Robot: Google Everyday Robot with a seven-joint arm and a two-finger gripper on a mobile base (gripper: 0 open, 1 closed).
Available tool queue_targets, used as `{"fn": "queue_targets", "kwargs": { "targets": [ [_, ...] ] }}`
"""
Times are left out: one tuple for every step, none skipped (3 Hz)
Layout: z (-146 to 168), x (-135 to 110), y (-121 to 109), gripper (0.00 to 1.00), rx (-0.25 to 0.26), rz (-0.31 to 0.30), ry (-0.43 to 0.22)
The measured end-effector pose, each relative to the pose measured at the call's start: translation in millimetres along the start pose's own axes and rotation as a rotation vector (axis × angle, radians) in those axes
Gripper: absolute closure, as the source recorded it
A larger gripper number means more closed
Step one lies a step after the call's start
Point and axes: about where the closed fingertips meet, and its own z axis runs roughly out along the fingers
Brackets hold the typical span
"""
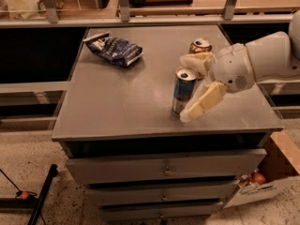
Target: Pick redbull can
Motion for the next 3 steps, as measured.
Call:
{"fn": "queue_targets", "kwargs": {
  "targets": [
    [4.8,-5.6,4.1,0.17,-0.018,0.000,-0.010],
    [10.3,-12.6,8.2,0.41,-0.044,-0.004,-0.021],
    [15.9,-17.0,11.8,0.41,-0.069,-0.004,-0.019]
  ]
}}
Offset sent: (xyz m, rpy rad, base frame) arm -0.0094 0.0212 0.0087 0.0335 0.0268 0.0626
